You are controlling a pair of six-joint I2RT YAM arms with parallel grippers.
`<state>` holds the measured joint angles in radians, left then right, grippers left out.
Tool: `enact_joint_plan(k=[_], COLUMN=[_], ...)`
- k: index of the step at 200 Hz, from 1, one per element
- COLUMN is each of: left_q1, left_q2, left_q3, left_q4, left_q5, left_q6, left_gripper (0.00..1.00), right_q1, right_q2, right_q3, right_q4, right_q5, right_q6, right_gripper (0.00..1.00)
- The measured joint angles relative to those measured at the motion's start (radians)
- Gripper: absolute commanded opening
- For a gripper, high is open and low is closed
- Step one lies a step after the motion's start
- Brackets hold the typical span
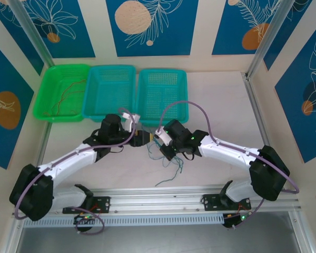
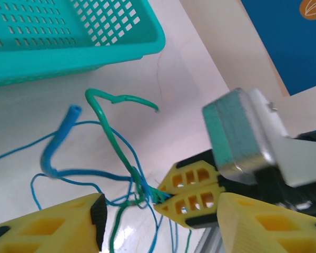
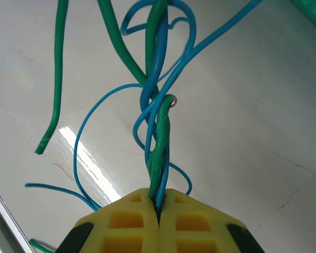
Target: Untangle the cables
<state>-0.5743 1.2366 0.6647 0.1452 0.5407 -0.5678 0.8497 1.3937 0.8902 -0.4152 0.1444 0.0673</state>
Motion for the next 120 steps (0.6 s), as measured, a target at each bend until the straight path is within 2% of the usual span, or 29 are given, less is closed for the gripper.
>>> enact_joint_plan(k=[38, 66, 82, 99, 110, 120], left_q1=[0.000, 0.000, 0.000, -0.002, -0.002, -0.002], left_q2=[0.091, 0.102, 0.101, 0.095, 0.084, 0.072], left_q3=[-0.001, -0.017, -0.023, -0.026, -0.030, -0.036], left_q4=[0.042, 0.076, 0.091, 0.099, 0.098, 0.095], left_q5=[0.001, 0.010, 0.018, 0.017, 0.016, 0.016], left_q6=[0.027, 0.037, 0.038, 0.048, 0.054, 0.054], left_gripper=[0.52, 0.17, 0.00, 0.00, 0.00, 0.00], right_q1=[0.015, 0.015, 0.015, 0.015, 0.015, 0.019], right_q2=[0.000, 0.000, 0.004, 0.024, 0.043, 0.066], right_q3=[0.011, 0.011, 0.013, 0.025, 0.035, 0.047], right_q4=[0.000, -0.002, -0.003, -0.009, -0.013, -0.014], right_q5=[0.004, 0.017, 0.027, 0.043, 0.055, 0.071], right_q6=[0.017, 0.031, 0.042, 0.058, 0.073, 0.090], right_gripper=[0.00, 0.00, 0.00, 0.05, 0.13, 0.15])
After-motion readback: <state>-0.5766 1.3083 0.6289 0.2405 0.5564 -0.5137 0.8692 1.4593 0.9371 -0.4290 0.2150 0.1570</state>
